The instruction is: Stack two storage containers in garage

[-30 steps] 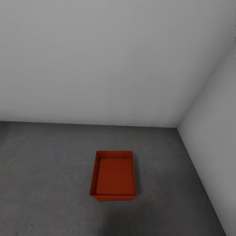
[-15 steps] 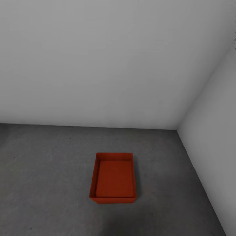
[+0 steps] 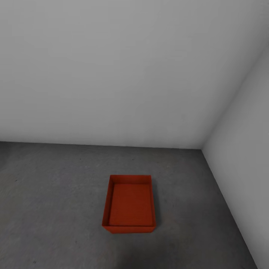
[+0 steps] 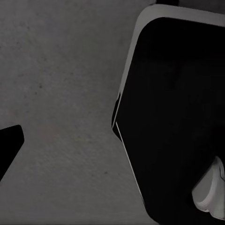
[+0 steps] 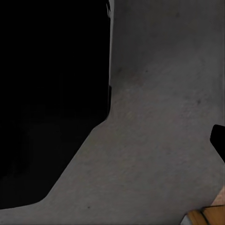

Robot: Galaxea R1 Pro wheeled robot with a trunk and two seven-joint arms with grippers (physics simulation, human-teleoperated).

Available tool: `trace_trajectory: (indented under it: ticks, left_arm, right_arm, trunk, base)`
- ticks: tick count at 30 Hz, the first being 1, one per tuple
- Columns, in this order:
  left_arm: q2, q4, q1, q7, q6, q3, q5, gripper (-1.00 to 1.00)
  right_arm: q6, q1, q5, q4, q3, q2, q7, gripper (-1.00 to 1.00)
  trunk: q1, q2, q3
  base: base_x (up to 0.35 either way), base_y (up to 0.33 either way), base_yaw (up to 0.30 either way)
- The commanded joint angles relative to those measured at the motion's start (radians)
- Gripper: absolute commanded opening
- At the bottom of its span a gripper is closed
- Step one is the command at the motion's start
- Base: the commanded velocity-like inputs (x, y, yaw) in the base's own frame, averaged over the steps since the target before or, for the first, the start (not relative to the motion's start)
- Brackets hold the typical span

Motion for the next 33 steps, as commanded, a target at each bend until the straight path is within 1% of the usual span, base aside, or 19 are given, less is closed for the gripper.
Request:
trace_trajectory:
  ticks: [1,7,10,24,27,33]
  left_arm:
    - [0.000,0.000,0.000,0.004,0.001,-0.008,0.009,1.00]
    - [0.000,0.001,-0.001,0.003,0.001,-0.009,0.010,1.00]
    - [0.000,0.002,-0.001,0.003,0.001,-0.009,0.010,1.00]
    - [0.002,0.002,-0.001,0.002,0.001,-0.010,0.011,1.00]
    - [0.003,0.002,-0.001,0.003,0.001,-0.010,0.011,1.00]
    - [0.005,0.000,0.000,0.004,0.001,-0.010,0.010,1.00]
  right_arm:
    - [-0.006,-0.001,-0.010,0.003,0.009,-0.001,-0.002,1.00]
    - [-0.010,-0.001,-0.003,0.003,0.009,-0.006,-0.002,1.00]
    - [-0.007,-0.001,0.002,0.002,0.013,-0.006,-0.002,1.00]
    - [-0.013,-0.001,0.000,0.003,0.012,-0.001,-0.002,1.00]
    - [-0.015,-0.001,0.000,0.003,0.012,0.000,-0.002,1.00]
    - [-0.016,-0.001,-0.007,0.003,0.011,0.003,-0.002,1.00]
  trunk:
    - [0.000,-0.002,-0.001]
    - [0.000,-0.002,-0.001]
    - [0.000,-0.002,-0.001]
    - [0.000,-0.002,-0.001]
    - [0.000,-0.002,-0.001]
    - [0.000,-0.002,0.006]
  base:
    - [-0.023,0.000,0.000]
    - [-0.226,0.000,0.000]
    - [-0.326,0.000,0.000]
    - [-0.339,0.000,0.000]
    - [-0.156,0.000,0.001]
    - [-0.035,0.000,0.044]
